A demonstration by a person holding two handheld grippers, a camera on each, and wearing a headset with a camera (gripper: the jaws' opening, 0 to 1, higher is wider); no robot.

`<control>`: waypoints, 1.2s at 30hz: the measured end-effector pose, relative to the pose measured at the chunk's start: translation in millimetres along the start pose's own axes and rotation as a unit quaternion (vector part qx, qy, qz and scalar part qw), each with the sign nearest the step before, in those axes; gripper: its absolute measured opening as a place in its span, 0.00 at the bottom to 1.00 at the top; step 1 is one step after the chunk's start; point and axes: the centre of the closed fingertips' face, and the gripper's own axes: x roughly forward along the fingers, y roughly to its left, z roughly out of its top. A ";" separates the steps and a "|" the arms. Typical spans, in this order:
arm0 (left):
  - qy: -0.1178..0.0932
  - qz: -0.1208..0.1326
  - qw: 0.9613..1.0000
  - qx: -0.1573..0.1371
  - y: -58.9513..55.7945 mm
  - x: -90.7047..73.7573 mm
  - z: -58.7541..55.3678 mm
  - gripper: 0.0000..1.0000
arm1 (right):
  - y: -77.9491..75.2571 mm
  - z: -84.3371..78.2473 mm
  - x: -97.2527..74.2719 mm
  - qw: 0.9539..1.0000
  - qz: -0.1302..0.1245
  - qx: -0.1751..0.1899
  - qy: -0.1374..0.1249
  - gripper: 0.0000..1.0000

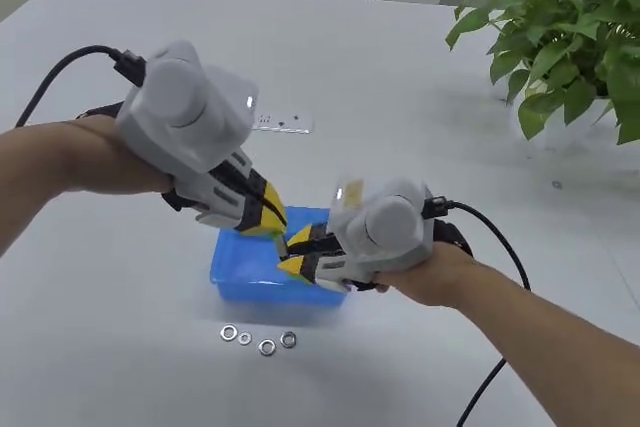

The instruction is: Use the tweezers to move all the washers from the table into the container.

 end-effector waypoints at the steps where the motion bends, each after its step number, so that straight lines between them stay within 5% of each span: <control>1: 0.000 0.000 1.000 0.000 -1.1 -0.4 0.2 0.05 | 0.9 0.5 -0.3 1.000 -0.001 -0.001 0.000 0.11; 12: 0.000 -0.005 1.000 -0.003 -18.4 -0.8 -0.4 0.05 | 19.3 1.4 -2.6 1.000 0.002 -0.005 -0.002 0.11; 36: 0.009 -0.027 1.000 -0.006 -48.8 23.3 -12.7 0.05 | 53.7 -23.3 4.5 1.000 0.019 0.004 0.011 0.12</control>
